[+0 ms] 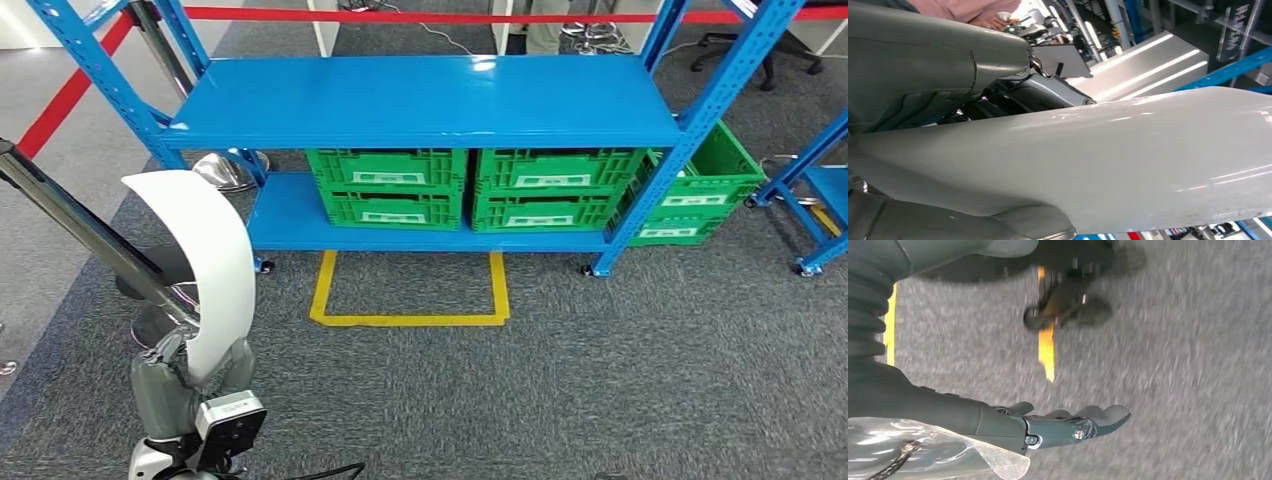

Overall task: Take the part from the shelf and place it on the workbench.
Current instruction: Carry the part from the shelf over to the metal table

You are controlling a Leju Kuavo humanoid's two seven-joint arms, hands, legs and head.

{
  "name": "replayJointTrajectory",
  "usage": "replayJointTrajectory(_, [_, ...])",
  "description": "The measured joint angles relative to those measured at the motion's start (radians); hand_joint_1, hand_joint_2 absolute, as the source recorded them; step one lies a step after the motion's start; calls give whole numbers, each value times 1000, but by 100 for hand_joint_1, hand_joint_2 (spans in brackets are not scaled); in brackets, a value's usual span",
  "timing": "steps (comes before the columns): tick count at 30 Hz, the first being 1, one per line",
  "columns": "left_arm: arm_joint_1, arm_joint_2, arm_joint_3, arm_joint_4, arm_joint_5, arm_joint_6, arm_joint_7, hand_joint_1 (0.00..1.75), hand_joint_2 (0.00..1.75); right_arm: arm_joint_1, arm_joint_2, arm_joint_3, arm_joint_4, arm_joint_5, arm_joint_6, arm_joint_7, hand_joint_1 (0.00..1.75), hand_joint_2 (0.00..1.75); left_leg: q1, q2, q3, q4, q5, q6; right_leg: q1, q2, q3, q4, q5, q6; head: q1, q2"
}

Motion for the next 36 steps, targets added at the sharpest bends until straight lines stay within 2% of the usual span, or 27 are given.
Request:
replayJointTrajectory(2, [-1, 1, 0, 3, 2, -1, -1, 175, 175, 0, 0, -2, -1, 0, -1, 0, 0, 175, 5, -4, -34, 128, -100, -10, 1, 3, -25, 7, 18, -11, -2, 0])
replayJointTrajectory(3, [-1, 1, 0, 5, 2, -1, -1, 175, 175, 0, 0, -3, -1, 0, 0, 0, 0, 175, 7, -4, -47, 195, -134, -13, 2, 6, -40, 13, 26, -13, -2, 0])
replayJointTrajectory(4, [-1, 1, 0, 7, 2, -1, -1, 175, 175, 1, 0, -3, -1, 0, 0, 0, 0, 175, 8, -4, -49, 237, -147, -14, 2, 8, -55, 19, 33, -13, -2, 0])
replayJointTrajectory(5, [-1, 1, 1, 9, 3, -2, -1, 175, 175, 2, 0, -4, -1, 0, 0, 0, 0, 175, 8, -5, -36, 243, -141, -14, 2, 12, -70, 25, 39, -13, -2, 0])
replayJointTrajectory(6, [-1, 1, 1, 10, 3, -3, -1, 175, 175, 2, 0, -5, -1, 1, 0, 0, 0, 175, 8, -8, -4, 207, -119, -11, 3, 19, -84, 32, 43, -12, -2, 0])
replayJointTrajectory(8, [-3, 1, 1, 11, 5, -8, -1, 175, 175, 1, 1, -8, -1, 2, 1, 1, 0, 175, 9, -40, 87, 74, -70, 3, 4, 34, -105, 42, 53, -7, -2, 0])
replayJointTrajectory(10, [-4, 1, 1, 11, 7, -13, -2, 175, 175, -4, 4, -11, -1, 3, 2, 1, 0, 175, 10, -74, 144, -26, -53, 15, 4, 52, -123, 47, 67, 2, -2, 0])
replayJointTrajectory(11, [-5, 1, 1, 12, 8, -14, -2, 175, 175, -5, 5, -13, -2, 3, 2, 1, 0, 175, 9, -78, 150, -43, -54, 19, 3, 60, -131, 47, 75, 8, -2, 0])
replayJointTrajectory(13, [-7, 1, 0, 13, 9, -15, -3, 175, 175, -3, 7, -17, -2, 4, 2, 1, 0, 175, 10, -57, 147, -59, -48, 24, 0, 73, -145, 48, 86, 22, -2, 0])
replayJointTrajectory(14, [-9, 0, -1, 13, 9, -16, -3, 175, 175, 0, 7, -20, -2, 4, 3, 1, 0, 175, 12, -45, 146, -67, -42, 29, 1, 67, -156, 60, 75, 27, -1, 0])
replayJointTrajectory(16, [-11, -2, -2, 14, 8, -18, -4, 175, 175, 1, 7, -24, -2, 5, 3, 2, 0, 175, 16, -19, 137, -76, -31, 36, 2, 39, -198, 142, 16, 34, 6, 0])
replayJointTrajectory(18, [-9, -2, -2, 16, 6, -20, -4, 175, 175, 0, 7, -26, -2, 8, 5, 1, 0, 175, 15, 6, 124, -74, -24, 39, -1, 17, -249, 276, -52, 43, 11, 0])
replayJointTrajectory(19, [-9, -1, -2, 17, 5, -20, -4, 175, 175, 0, 7, -26, -2, 10, 6, 1, 0, 175, 14, 19, 117, -72, -21, 38, -3, 12, -260, 321, -68, 47, 11, 0])
replayJointTrajectory(20, [-9, -1, -2, 18, 4, -20, -4, 175, 175, 1, 7, -27, -2, 12, 7, 1, 0, 175, 14, 31, 112, -70, -18, 37, -5, 8, -251, 329, -66, 51, 11, 0])
replayJointTrajectory(21, [-9, -1, -2, 19, 4, -20, -4, 175, 175, 2, 7, -27, -2, 14, 8, 1, 0, 175, 14, 42, 108, -67, -16, 36, -7, 3, -221, 294, -48, 53, 11, 0])
replayJointTrajectory(23, [-9, -1, -2, 20, 3, -20, -4, 175, 175, 2, 8, -29, -2, 18, 8, 1, 0, 175, 12, 61, 104, -61, -14, 30, -8, -27, -123, 146, -1, 53, 11, 0])
replayJointTrajectory(24, [-10, -1, -2, 20, 3, -20, -4, 175, 175, 0, 8, -30, -2, 20, 9, 0, 0, 175, 10, 69, 102, -57, -13, 26, -7, -40, -85, 84, 13, 48, 11, 0])
replayJointTrajectory(25, [-10, -1, -3, 21, 2, -19, -4, 175, 175, -2, 9, -31, -2, 22, 9, -1, 0, 175, 8, 76, 100, -55, -12, 21, -4, -50, -63, 46, 19, 41, 10, 0])
replayJointTrajectory(26, [-10, 0, -4, 21, 2, -19, -4, 175, 175, -2, 10, -33, -2, 23, 9, -2, 0, 175, 5, 83, 99, -53, -11, 15, -2, -52, -61, 35, 18, 33, 10, 0])
replayJointTrajectory(28, [-10, 0, -6, 21, 2, -19, -3, 175, 175, 2, 10, -38, -2, 27, 10, -2, 0, 175, 8, 90, 97, -51, -9, 3, -1, -36, -70, 35, 26, 17, 9, 0])
replayJointTrajectory(29, [-10, 0, -7, 21, 2, -19, -2, 175, 175, 3, 10, -41, -2, 28, 10, -2, 0, 175, 10, 77, 94, -42, -19, -3, -1, -28, -74, 34, 30, 9, 9, 0])
replayJointTrajectory(31, [-9, 1, -7, 21, 2, -18, -1, 175, 175, 1, 10, -44, -2, 31, 11, -3, 0, 175, 15, 31, 68, 29, -79, -13, -3, -12, -78, 31, 42, -7, 7, 0])
replayJointTrajectory(32, [-8, 3, -7, 21, 3, -18, -1, 175, 175, -1, 10, -45, -2, 32, 12, -3, 0, 175, 16, 9, 44, 94, -121, -15, -2, -2, -83, 32, 48, -12, 6, 0])
replayJointTrajectory(33, [-7, 4, -7, 21, 4, -17, -1, 175, 175, -2, 10, -45, -2, 34, 13, -3, 0, 175, 16, -1, 19, 164, -158, -15, -1, 9, -89, 33, 52, -14, 6, 0])
replayJointTrajectory(34, [-6, 6, -7, 22, 5, -17, -1, 175, 175, -3, 10, -46, -2, 35, 13, -4, 0, 175, 16, -4, 1, 217, -179, -14, 1, 20, -95, 35, 56, -15, 6, 0])
replayJointTrajectory(35, [-6, 7, -6, 22, 7, -17, -1, 175, 175, -2, 10, -47, -2, 36, 14, -4, 0, 175, 16, -5, -3, 238, -179, -12, 2, 32, -100, 37, 59, -15, 6, 0])
replayJointTrajectory(36, [-6, 8, -6, 23, 8, -17, -1, 175, 175, -1, 10, -49, -2, 36, 14, -4, 0, 175, 16, -7, 11, 219, -159, -8, 3, 45, -105, 40, 61, -14, 6, 0])
